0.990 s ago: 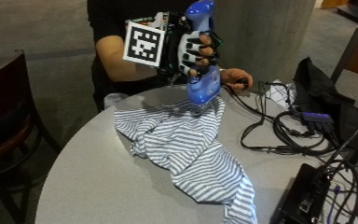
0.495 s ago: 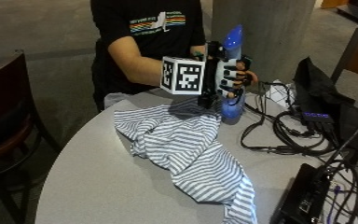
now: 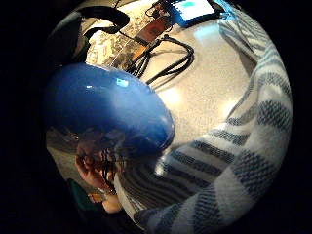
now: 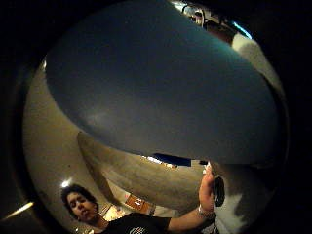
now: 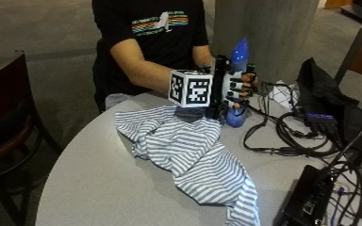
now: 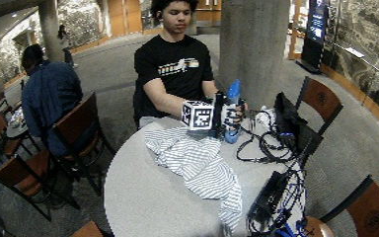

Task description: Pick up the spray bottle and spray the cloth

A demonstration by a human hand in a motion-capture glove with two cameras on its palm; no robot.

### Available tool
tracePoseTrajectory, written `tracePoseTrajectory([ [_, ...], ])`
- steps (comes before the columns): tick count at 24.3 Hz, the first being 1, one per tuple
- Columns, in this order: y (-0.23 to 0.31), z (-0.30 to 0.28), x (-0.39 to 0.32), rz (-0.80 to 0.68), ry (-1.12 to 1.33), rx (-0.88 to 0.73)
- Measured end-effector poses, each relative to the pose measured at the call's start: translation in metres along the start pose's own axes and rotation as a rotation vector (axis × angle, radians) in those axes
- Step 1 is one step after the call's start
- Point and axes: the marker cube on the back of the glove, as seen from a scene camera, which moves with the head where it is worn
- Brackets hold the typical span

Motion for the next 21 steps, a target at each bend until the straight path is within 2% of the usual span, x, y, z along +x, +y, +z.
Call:
tracePoseTrajectory([
  [5,0.007,-0.013,0.003,-0.003,0.073,-0.113],
  [10,0.024,-0.063,0.009,0.008,0.233,-0.209],
  [16,0.070,-0.141,0.009,-0.027,0.277,-0.082],
  [21,0.107,-0.179,0.007,0.007,0.390,0.048],
])
